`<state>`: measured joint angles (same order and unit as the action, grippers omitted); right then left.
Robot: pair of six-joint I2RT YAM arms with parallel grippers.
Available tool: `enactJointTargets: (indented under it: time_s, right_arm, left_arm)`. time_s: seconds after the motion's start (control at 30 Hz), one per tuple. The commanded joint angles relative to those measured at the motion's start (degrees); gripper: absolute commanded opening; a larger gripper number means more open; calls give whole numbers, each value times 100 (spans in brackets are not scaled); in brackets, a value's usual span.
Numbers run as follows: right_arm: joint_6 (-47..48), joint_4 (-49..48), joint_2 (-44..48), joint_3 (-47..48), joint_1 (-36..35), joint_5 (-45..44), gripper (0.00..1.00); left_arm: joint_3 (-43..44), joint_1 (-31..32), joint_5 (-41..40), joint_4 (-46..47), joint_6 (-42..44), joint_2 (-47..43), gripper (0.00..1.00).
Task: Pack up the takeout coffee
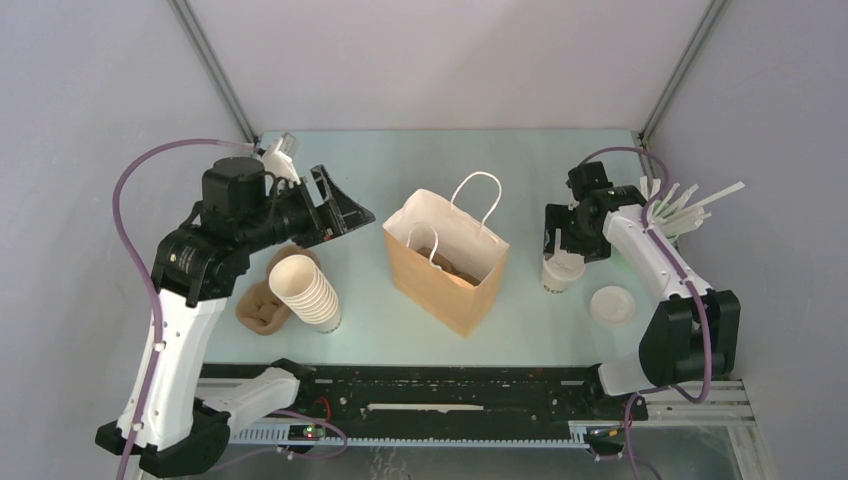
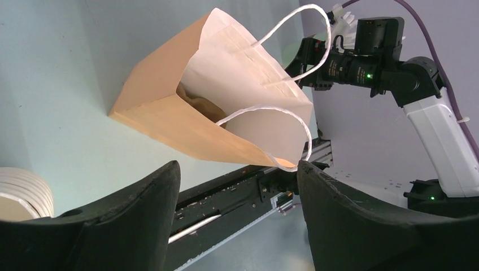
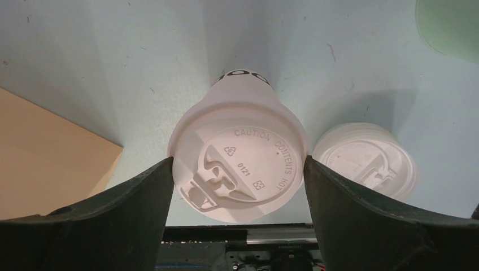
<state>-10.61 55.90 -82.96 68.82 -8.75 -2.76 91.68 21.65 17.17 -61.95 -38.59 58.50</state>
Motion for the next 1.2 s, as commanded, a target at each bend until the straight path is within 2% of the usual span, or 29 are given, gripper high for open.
enactJointTargets:
  time_s: [0.0,0.3,0.47,0.6,0.77,0.9,1.0,1.17]
  right_arm:
    - [3,-93,140,-43,-46,-116,89]
    - [46,82,819,-44,3,-224,77]
    - [132,133,1638,-43,14,353,77]
    - [196,136,2292,-44,38,900,74]
    - [244,284,2938,-7,66,936,68]
    - [331,475,3276,171,103,1222,68]
    - [383,652,3441,436,111,1565,66]
    - [438,779,3848,893,111,1543,64]
  left_arm:
    - [174,48,-31,63,35,25,80]
    - [294,161,-799,217,300,526,78]
    - [404,203,-1185,387,671,1112,73]
    - [756,306,-1330,299,1039,1781,69]
    - [1420,624,-1561,47,1419,2592,67]
    - [1826,932,-1699,-230,1720,3174,61]
    - [2072,1106,-1915,-450,1875,3517,52]
    - [2337,1305,-2194,-676,2078,3907,43]
